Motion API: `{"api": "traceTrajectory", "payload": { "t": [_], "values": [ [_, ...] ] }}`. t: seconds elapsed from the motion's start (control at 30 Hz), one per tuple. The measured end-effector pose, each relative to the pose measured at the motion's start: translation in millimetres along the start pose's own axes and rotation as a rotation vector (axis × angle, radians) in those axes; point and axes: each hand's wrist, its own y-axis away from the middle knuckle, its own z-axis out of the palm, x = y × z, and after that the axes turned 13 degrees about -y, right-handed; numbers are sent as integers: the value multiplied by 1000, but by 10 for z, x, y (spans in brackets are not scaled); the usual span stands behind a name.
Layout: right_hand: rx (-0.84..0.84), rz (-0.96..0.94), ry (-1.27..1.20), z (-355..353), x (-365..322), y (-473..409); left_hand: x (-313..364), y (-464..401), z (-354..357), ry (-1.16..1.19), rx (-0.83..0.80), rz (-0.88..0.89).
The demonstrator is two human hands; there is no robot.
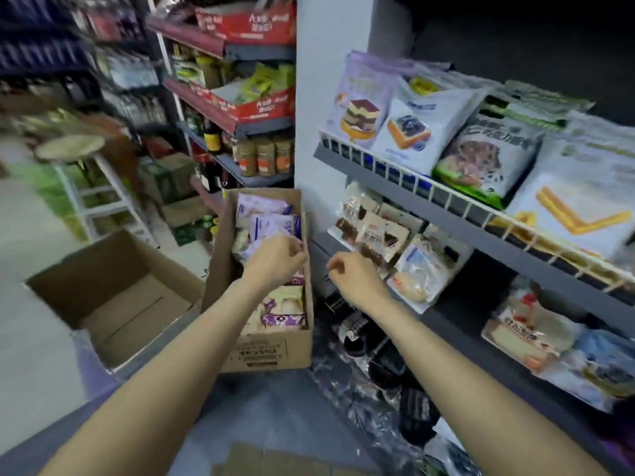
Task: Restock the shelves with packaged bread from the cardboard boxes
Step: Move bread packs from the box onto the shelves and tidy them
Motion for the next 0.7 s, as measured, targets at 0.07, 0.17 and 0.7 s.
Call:
{"api": "traceTrajectory", "payload": {
  "t": [0.07,0.17,0.7],
  "values": [
    [-62,51,-6,308,50,-342,-318,-249,107,-27,-44,-75],
    [-129,110,-51,770,208,-874,-791,-673,348,-17,-139,-148],
    [-375,631,-47,2682,1380,-2952,-2540,-2596,2050,62,-241,-266]
  ]
}}
